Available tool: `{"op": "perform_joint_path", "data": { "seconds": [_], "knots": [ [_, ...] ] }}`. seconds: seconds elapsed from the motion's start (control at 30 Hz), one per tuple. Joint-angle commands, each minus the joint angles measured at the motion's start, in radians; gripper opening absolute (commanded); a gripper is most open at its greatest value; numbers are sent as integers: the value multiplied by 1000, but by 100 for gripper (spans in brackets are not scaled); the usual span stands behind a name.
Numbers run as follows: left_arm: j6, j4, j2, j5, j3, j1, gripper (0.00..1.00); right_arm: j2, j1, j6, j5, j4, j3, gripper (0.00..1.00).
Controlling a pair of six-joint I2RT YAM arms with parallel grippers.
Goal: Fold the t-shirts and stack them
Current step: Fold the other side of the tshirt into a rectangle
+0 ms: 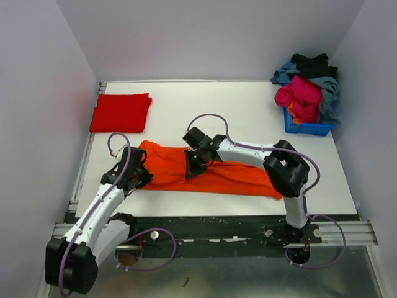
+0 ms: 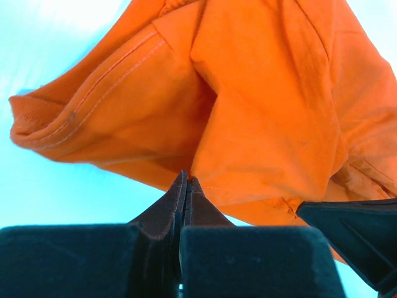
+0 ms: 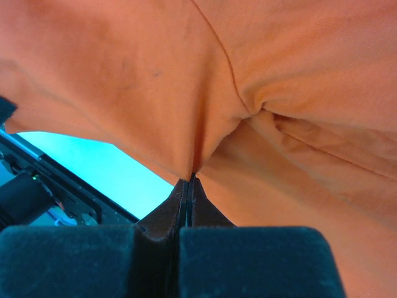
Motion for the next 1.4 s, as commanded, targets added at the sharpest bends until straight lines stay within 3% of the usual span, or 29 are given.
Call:
{"op": "perform_joint_path", "data": {
  "seconds": [0.0, 0.43, 0.5, 0.57, 0.67, 0.77, 0.83, 0.93, 1.07, 1.13, 1.33, 1.37],
  "knots": [
    [-63, -114, -17, -53, 46, -8, 2, 25, -17, -30, -29, -50, 33, 2],
    [-123, -28, 19, -42, -63, -29, 11, 42, -36, -75, -18, -101, 69, 11],
    [-126, -27, 6, -42, -75, -31, 23, 38, -36, -69, 5, -110, 69, 17],
    [-125, -56, -13, -54, -63, -33, 33, 10, -37, -73, 10, -98, 53, 31],
    [-103, -129, -72, -144, 33, -42, 54, -59, -37, -75, 46, -72, 12, 44],
    [-47, -176, -119, -229, 141, -43, 61, -125, -43, -84, 100, -76, -16, 45],
    [15, -130, -117, -246, 170, -40, 65, -156, -51, -93, 137, -78, -32, 39],
    [59, -32, -65, -241, 175, -42, 59, -182, -57, -108, 192, -84, -49, 18],
    [55, 99, 31, -278, 152, -39, 50, -247, -54, -115, 310, -81, -107, 1],
    [52, 162, 100, -294, 146, -34, 46, -307, -54, -113, 364, -66, -166, 1],
    [16, 226, 304, -335, 214, -8, 18, -465, -55, -84, 462, -40, -356, 1],
    [13, 235, 337, -338, 227, -5, 17, -487, -55, -79, 471, -37, -388, 1]
  ]
}}
